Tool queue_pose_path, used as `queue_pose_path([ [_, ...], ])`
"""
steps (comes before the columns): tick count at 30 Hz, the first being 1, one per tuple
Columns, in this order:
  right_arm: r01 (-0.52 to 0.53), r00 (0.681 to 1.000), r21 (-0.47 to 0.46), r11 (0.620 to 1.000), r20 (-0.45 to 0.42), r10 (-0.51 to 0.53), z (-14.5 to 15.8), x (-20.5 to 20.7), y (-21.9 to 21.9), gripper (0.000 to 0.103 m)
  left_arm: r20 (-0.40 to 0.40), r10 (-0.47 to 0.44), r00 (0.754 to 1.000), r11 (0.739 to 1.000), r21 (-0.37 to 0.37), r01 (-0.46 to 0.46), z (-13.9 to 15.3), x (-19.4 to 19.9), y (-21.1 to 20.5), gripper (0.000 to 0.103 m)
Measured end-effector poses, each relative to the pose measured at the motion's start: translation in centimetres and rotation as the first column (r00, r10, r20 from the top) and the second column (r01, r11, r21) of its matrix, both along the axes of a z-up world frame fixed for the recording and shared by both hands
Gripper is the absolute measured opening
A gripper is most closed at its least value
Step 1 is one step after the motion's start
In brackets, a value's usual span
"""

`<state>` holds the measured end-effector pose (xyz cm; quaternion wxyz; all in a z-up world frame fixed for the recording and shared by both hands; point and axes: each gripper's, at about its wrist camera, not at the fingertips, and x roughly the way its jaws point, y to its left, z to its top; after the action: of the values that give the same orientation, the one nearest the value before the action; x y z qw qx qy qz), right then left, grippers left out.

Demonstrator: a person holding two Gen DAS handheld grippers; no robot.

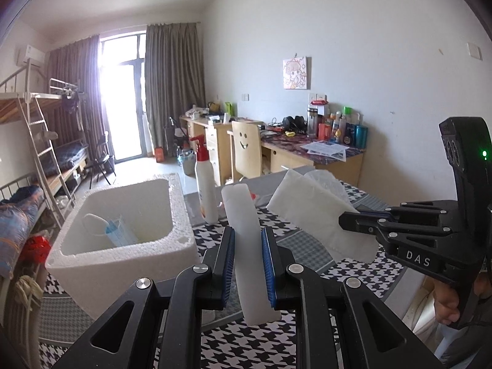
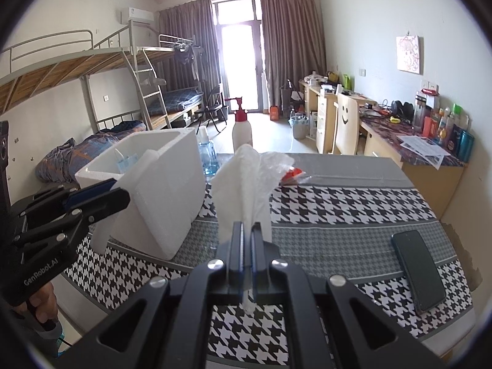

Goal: Organize soft objects
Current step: 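Lift the tissue with the right tool while the left tool lifts the foam stick, then carry the tissue and foam stick over the white foam box with both tools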

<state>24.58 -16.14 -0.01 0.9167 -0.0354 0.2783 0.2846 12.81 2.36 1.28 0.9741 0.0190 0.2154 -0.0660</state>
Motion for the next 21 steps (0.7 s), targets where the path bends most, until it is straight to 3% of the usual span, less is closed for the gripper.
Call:
queue_pose_path([
  [21,-0.032,0.998,0.009,0.999,0.054,0.031,2.3,0.9,2.1,0.006,0.062,0.064,0.996,0.998,-0.012,-0.063,2.5,0.7,2.4,0.019],
])
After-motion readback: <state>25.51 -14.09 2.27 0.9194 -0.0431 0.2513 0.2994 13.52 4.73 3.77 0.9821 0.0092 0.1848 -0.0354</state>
